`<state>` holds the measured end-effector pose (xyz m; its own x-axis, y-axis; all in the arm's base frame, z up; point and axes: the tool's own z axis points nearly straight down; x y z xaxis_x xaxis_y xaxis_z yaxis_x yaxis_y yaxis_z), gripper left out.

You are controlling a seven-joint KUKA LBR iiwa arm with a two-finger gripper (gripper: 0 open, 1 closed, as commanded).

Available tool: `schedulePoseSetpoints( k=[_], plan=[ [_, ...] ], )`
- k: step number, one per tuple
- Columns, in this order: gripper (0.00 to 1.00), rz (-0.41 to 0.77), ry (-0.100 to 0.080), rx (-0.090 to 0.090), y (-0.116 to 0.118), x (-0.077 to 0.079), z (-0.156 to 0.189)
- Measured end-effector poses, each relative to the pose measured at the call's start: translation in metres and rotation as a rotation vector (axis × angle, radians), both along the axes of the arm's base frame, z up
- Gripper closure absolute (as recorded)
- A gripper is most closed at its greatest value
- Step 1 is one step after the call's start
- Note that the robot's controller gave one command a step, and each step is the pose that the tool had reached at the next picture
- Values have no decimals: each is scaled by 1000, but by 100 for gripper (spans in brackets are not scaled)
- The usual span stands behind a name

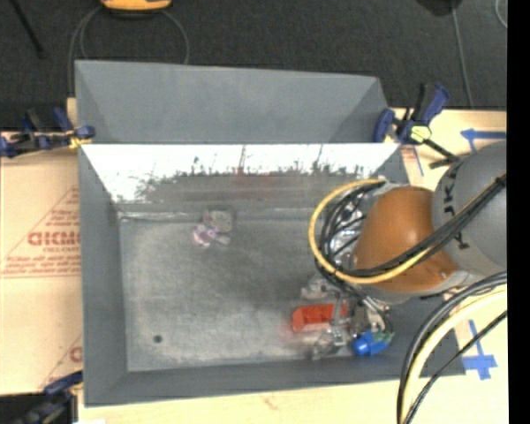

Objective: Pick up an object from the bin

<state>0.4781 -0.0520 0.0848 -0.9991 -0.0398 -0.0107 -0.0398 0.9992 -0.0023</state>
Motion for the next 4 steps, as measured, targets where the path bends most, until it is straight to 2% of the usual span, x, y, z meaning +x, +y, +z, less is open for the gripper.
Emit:
schedulePoseSetpoints(
  k=[1, 2, 3, 4],
  plan=[
    [0, -17, 6, 1, -8, -2, 16],
    [0, -78, 6, 4, 3, 11, 18],
    [0, -78, 7, 4, -14, 17, -9],
    [0, -76, 6, 3, -14, 18, -7]
  ],
)
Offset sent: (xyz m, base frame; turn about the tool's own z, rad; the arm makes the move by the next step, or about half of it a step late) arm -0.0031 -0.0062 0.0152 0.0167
